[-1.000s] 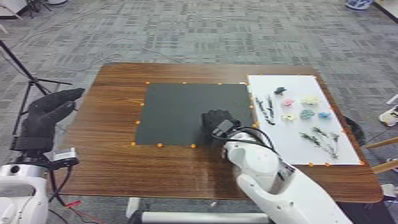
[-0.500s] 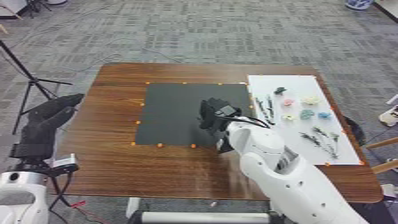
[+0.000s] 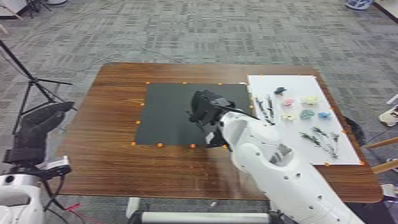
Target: Arrange flowers
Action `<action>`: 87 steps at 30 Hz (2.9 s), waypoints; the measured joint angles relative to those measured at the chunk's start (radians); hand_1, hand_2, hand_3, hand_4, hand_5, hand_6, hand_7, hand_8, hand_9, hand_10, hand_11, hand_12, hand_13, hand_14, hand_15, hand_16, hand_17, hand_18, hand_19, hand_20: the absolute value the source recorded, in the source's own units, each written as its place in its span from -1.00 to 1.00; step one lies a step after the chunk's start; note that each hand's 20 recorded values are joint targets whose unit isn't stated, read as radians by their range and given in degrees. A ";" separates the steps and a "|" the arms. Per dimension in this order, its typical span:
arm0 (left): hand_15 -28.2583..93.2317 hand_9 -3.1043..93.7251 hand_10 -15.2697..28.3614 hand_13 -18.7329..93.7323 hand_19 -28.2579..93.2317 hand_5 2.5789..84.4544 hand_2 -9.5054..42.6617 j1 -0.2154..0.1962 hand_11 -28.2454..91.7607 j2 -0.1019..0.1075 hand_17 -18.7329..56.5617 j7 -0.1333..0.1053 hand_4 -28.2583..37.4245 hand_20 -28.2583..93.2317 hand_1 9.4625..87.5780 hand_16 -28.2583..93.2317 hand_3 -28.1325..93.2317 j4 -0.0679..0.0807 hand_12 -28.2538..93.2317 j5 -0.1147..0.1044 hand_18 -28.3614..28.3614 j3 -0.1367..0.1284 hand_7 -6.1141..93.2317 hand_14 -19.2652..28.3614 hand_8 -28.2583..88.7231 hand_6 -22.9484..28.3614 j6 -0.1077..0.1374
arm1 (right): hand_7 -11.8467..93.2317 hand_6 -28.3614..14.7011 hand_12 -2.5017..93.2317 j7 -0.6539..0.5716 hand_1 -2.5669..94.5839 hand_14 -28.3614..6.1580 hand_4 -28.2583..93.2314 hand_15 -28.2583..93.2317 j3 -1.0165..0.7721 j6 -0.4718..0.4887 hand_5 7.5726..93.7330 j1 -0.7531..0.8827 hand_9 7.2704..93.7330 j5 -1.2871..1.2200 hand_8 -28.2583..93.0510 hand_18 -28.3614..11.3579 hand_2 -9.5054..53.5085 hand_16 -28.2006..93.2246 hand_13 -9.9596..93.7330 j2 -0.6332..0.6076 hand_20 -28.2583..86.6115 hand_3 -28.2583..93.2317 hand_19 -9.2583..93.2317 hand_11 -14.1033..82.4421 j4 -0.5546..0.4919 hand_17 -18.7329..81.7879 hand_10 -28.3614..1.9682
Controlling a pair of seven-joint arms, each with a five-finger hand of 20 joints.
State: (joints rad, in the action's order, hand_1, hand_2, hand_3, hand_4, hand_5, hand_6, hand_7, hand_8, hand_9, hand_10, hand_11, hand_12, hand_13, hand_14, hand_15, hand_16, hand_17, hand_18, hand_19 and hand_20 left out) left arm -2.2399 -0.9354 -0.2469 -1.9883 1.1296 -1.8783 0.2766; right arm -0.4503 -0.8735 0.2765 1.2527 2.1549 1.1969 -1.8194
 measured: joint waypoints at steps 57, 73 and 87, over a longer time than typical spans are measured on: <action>-0.42 -0.12 0.21 -0.18 -0.53 0.09 -1.00 0.061 -0.26 0.033 -0.49 0.007 -0.99 -0.30 -0.63 -0.50 0.56 0.049 -0.34 -0.041 0.29 0.066 -0.48 0.30 -0.66 -0.03 0.023 | 0.01 0.11 -0.58 -0.039 0.32 0.63 -0.74 0.58 0.038 -0.128 0.59 -0.020 1.00 -0.054 -0.25 -0.01 -1.00 -0.16 1.00 0.254 0.48 0.37 1.00 -0.04 0.198 0.90 0.04; -0.42 -0.13 0.21 -0.18 -0.53 0.09 -1.00 0.059 -0.26 0.028 -0.49 0.006 -0.99 -0.30 -0.63 -0.50 0.56 0.036 -0.33 -0.042 0.29 0.069 -0.49 0.30 -0.66 -0.02 0.022 | 0.00 0.12 -0.63 -0.002 0.33 0.63 -0.77 0.58 0.058 -0.267 0.59 -0.007 1.00 -0.007 -0.29 -0.02 -1.00 -0.17 1.00 0.261 0.46 0.35 1.00 -0.12 0.241 0.91 0.02; -0.42 -0.13 0.21 -0.18 -0.53 0.09 -1.00 0.057 -0.26 0.024 -0.50 0.006 -0.99 -0.30 -0.63 -0.50 0.56 0.031 -0.33 -0.040 0.30 0.070 -0.49 0.30 -0.66 -0.02 0.017 | -0.10 0.12 -0.69 -0.002 0.25 0.60 -0.80 0.54 0.082 -0.262 0.56 0.010 0.97 0.028 -0.36 0.01 -0.77 -0.19 1.00 0.261 0.36 0.31 1.00 -0.42 0.253 0.90 0.04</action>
State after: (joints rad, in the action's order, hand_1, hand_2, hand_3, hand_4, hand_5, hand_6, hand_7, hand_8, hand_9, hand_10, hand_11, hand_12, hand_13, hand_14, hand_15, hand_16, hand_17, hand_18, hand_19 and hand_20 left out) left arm -2.1832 -0.9117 -0.2409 -1.9572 1.0891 -1.8087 0.2936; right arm -0.4528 -0.7918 0.0147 1.2630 2.1829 1.4574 -1.5666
